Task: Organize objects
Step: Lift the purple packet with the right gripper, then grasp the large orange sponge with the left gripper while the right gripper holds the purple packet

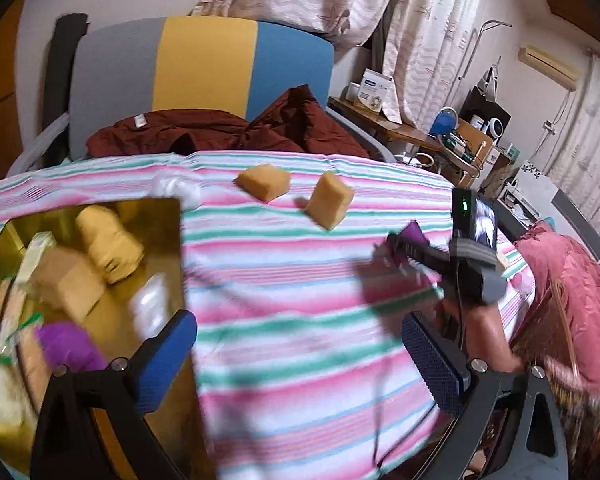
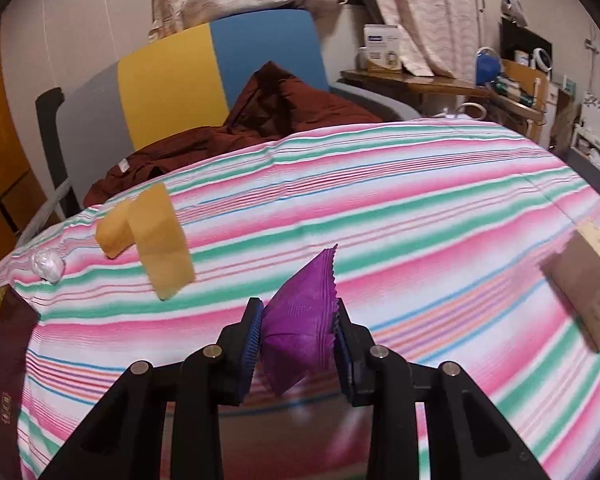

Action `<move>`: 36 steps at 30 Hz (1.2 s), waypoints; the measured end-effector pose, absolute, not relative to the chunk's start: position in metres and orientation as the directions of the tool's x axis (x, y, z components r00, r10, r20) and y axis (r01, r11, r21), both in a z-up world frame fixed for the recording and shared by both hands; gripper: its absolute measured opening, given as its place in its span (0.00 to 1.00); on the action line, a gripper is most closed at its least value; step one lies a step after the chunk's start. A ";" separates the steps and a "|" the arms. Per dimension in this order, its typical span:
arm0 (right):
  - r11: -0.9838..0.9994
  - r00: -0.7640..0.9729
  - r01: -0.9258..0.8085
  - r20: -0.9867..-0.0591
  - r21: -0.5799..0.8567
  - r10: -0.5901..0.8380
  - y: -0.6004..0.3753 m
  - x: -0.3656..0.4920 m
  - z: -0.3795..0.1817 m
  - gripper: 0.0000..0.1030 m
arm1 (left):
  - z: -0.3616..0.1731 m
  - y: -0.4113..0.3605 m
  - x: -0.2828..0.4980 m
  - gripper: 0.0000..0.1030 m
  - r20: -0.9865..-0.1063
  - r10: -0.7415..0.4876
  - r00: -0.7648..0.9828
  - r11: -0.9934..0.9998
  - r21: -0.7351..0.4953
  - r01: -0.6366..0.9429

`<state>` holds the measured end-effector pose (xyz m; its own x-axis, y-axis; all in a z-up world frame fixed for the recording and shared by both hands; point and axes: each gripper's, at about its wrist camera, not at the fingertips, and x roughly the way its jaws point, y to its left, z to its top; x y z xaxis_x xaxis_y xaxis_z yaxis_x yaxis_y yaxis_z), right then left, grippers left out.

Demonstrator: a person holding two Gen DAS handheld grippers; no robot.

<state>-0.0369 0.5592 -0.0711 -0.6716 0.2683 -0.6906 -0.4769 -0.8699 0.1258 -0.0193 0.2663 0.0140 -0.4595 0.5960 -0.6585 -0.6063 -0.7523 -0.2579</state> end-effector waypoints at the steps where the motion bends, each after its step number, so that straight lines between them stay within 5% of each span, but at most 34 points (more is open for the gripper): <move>1: -0.867 -0.667 -0.484 -0.690 0.115 0.281 0.558 -0.034 -0.071 0.32 | 0.015 0.275 -0.025 1.00 -0.658 0.601 -0.453 -0.746 -0.261 -0.613; 28: -0.835 -0.641 -0.549 -0.657 0.032 0.397 0.551 -0.020 -0.079 0.32 | -0.035 0.490 -0.175 1.00 -0.785 0.467 -0.407 -0.804 -0.185 -0.566; 36: -0.834 -0.643 -0.551 -0.657 0.039 0.394 0.551 -0.018 -0.080 0.32 | -0.070 0.487 -0.183 0.78 -0.834 0.404 -0.375 -0.811 -0.138 -0.569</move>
<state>-0.0180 0.5508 -0.0799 -0.6430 0.3939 -0.6568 -0.5506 -0.8339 0.0389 -0.1832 0.4866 -0.0696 -0.3745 0.4044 -0.8344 -0.5687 -0.8109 -0.1377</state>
